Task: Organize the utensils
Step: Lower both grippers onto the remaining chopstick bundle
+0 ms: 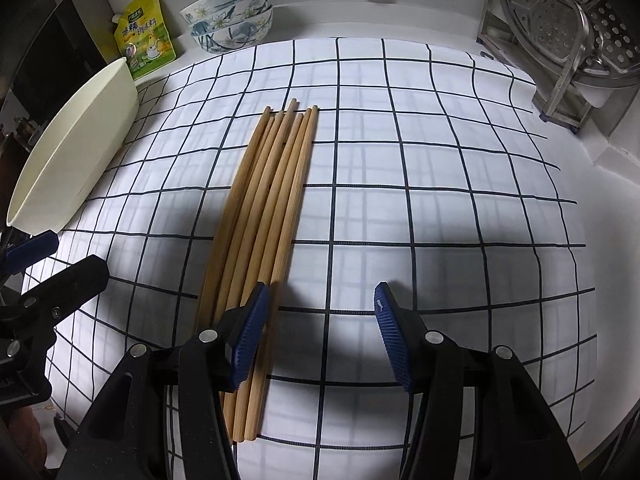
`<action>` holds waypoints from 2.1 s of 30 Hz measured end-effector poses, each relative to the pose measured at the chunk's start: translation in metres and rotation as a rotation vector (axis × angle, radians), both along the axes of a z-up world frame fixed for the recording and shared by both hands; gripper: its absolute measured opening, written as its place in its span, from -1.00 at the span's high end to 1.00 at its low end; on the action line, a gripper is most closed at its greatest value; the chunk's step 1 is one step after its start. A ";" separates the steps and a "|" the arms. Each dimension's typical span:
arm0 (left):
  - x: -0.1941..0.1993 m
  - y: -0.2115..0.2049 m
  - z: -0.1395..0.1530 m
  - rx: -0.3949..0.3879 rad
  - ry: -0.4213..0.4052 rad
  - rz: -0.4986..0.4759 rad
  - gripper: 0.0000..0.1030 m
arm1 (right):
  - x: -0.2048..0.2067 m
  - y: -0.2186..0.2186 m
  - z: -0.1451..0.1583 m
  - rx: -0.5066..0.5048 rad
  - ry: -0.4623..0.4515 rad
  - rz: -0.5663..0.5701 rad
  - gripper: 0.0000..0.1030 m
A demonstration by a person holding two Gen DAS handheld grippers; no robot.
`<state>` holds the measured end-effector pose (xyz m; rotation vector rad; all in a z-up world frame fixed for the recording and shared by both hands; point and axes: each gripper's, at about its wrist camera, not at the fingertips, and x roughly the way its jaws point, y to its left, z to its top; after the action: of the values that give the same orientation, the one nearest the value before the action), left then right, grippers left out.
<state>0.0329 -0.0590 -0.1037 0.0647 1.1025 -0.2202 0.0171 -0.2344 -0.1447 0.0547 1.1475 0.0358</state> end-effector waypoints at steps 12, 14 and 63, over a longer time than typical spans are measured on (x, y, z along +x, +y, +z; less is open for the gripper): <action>0.001 -0.020 -0.013 0.001 0.006 -0.029 -0.83 | -0.004 -0.018 0.000 -0.017 -0.012 -0.027 -0.02; 0.001 -0.023 -0.017 0.008 0.010 -0.031 -0.83 | -0.005 -0.025 0.000 -0.015 -0.012 -0.042 -0.02; 0.016 -0.023 -0.051 0.090 -0.009 0.008 -0.85 | 0.002 -0.039 -0.002 -0.011 -0.024 -0.032 -0.02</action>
<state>0.0493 -0.0821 -0.1544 0.1411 1.1034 -0.1629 0.0191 -0.2738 -0.1470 0.0627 1.1229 0.0019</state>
